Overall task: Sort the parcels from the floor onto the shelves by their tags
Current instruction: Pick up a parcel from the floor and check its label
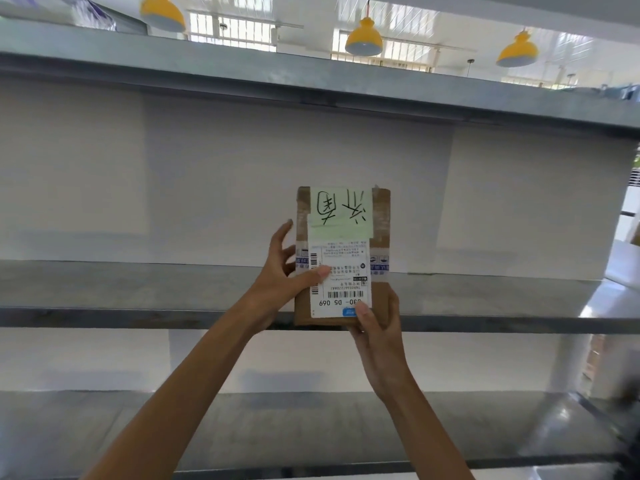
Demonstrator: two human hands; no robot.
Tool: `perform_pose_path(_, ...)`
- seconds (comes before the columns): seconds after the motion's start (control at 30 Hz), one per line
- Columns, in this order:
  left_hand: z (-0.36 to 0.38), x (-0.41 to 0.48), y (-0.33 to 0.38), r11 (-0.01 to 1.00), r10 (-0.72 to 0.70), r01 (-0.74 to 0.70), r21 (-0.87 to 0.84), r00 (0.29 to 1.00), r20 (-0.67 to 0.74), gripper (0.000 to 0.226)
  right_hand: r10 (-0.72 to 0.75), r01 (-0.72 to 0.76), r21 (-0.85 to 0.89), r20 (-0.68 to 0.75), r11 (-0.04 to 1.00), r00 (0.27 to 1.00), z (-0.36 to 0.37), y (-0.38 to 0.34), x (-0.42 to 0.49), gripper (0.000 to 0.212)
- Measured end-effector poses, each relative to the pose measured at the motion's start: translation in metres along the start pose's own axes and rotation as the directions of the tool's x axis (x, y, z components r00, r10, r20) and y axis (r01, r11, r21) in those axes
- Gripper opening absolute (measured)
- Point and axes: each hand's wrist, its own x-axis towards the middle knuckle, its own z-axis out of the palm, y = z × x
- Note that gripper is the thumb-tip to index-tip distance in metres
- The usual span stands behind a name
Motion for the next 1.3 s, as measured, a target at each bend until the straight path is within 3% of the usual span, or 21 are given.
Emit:
perform_pose_path(0.07, -0.013, 0.006, 0.010, 0.997, 0.026, -0.026, -0.077, 1.000, -0.010, 0.106, -0.020, 0.020, -0.013, 0.033, 1.000, 0.999, -0.004, -0.005, 0.002, 0.103)
perform_pose_path(0.13, -0.025, 0.011, 0.026, 0.986, 0.074, -0.074, -0.150, 0.997, -0.006, 0.096, -0.028, 0.032, -0.065, 0.059, 0.997, 0.998, -0.009, -0.009, 0.003, 0.101)
perform_pose_path(0.23, -0.037, 0.011, 0.034, 0.986, 0.129, -0.121, -0.118, 0.990, 0.064, 0.077, -0.059, 0.066, -0.095, 0.075, 0.993, 0.995, -0.019, -0.021, 0.009, 0.103)
perform_pose_path(0.37, -0.039, 0.001, 0.012, 0.992, 0.050, -0.040, -0.117, 0.996, 0.080, 0.085, -0.080, 0.082, 0.061, -0.035, 0.995, 0.996, -0.024, -0.043, 0.024, 0.110)
perform_pose_path(0.43, -0.039, -0.002, -0.002, 0.979, 0.004, 0.013, -0.202, 0.996, 0.084, 0.087, -0.095, 0.099, 0.071, -0.056, 0.993, 0.994, -0.021, -0.052, 0.032, 0.113)
perform_pose_path(0.5, -0.041, -0.004, -0.010, 0.955, -0.029, 0.064, -0.290, 0.992, 0.122, 0.081, -0.116, 0.117, 0.023, -0.026, 0.993, 0.993, -0.017, -0.061, 0.040, 0.107)
perform_pose_path(0.6, -0.049, -0.008, -0.015, 0.962, -0.056, 0.105, -0.251, 0.979, 0.193, 0.071, -0.151, 0.153, -0.106, 0.035, 0.982, 0.988, -0.012, -0.076, 0.049, 0.090)
perform_pose_path(0.77, -0.050, -0.010, -0.016, 0.965, -0.024, 0.061, -0.256, 0.989, 0.146, 0.066, -0.153, 0.163, -0.201, 0.066, 0.966, 0.986, -0.007, -0.076, 0.048, 0.101)
perform_pose_path(0.87, -0.045, -0.012, -0.016, 0.957, -0.020, 0.055, -0.283, 0.992, 0.128, 0.065, -0.060, 0.080, -0.192, 0.108, 0.978, 0.992, -0.011, -0.061, 0.037, 0.105)
perform_pose_path(0.97, -0.045, -0.016, -0.018, 0.977, -0.076, 0.103, -0.188, 0.986, 0.148, 0.067, 0.022, 0.000, -0.162, 0.133, 0.987, 0.991, -0.019, -0.052, 0.029, 0.106)
perform_pose_path(1.07, -0.048, -0.017, -0.014, 0.991, -0.119, 0.128, -0.037, 0.976, 0.181, 0.096, 0.016, 0.009, -0.197, 0.126, 0.980, 0.992, -0.024, -0.059, 0.028, 0.103)
perform_pose_path(1.13, -0.052, -0.012, -0.008, 0.994, -0.069, 0.082, -0.077, 0.985, 0.161, 0.109, 0.004, 0.043, -0.277, 0.164, 0.960, 0.986, -0.027, -0.068, 0.029, 0.095)
perform_pose_path(1.2, -0.052, -0.010, 0.001, 0.999, -0.017, 0.022, -0.036, 0.991, 0.133, 0.102, 0.010, 0.067, -0.359, 0.207, 0.931, 0.978, -0.028, -0.075, 0.029, 0.084)
perform_pose_path(1.3, -0.041, -0.014, 0.007, 0.995, 0.018, -0.032, 0.091, 0.988, 0.151, 0.062, -0.037, 0.114, -0.396, 0.196, 0.911, 0.980, -0.024, -0.081, 0.029, 0.076)
